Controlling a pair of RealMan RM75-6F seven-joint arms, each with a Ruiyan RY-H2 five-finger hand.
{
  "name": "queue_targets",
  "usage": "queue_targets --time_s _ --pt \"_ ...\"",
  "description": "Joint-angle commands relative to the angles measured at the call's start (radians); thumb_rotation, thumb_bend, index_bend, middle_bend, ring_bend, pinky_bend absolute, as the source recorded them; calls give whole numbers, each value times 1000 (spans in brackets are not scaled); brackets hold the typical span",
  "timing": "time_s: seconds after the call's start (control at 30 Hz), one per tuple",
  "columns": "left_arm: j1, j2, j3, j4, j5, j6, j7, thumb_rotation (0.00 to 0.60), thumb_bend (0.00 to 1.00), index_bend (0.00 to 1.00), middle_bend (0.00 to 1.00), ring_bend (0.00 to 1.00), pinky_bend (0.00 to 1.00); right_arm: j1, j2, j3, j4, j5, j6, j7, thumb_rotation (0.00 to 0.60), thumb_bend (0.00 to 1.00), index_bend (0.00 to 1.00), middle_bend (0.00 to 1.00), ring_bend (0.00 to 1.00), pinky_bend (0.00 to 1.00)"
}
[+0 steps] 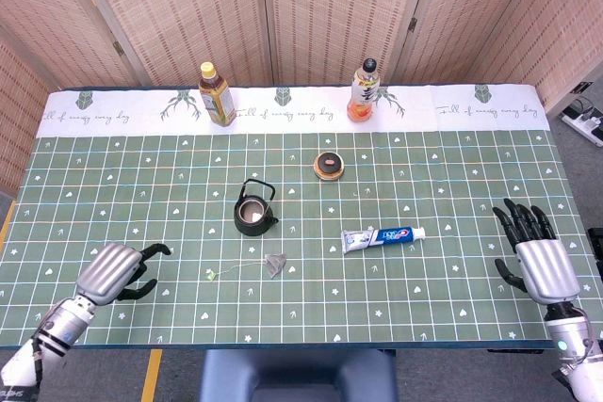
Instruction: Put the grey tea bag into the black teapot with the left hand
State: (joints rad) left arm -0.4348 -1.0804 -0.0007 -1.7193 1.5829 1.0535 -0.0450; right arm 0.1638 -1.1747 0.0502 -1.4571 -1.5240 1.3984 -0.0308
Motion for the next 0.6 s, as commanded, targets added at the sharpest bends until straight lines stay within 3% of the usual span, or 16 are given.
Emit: queue_targets --time_s 0.03,0.17,0.37,0.6 --pt "-44 -41 -17 -45 -70 -69 44 600 377 295 1000 1000 1000 -13 26 -13 -20 -39 36 42 600 364 0 0 0 0" --pt "-61 -89 -27 -59 -111 -89 79 600 376 307 1000 1000 1000 -27 50 -29 -32 -86 79 76 600 365 0 0 0 0" --pt "-83 -172 -50 -99 -198 -104 161 600 379 379 1000 1000 1000 -31 65 -27 -39 -72 77 99 600 364 0 0 0 0" --pt "-111 -263 -52 -51 -274 -131 246 600 383 423 1000 1000 1000 -51 94 -25 -59 -75 112 130 600 364 0 0 0 0"
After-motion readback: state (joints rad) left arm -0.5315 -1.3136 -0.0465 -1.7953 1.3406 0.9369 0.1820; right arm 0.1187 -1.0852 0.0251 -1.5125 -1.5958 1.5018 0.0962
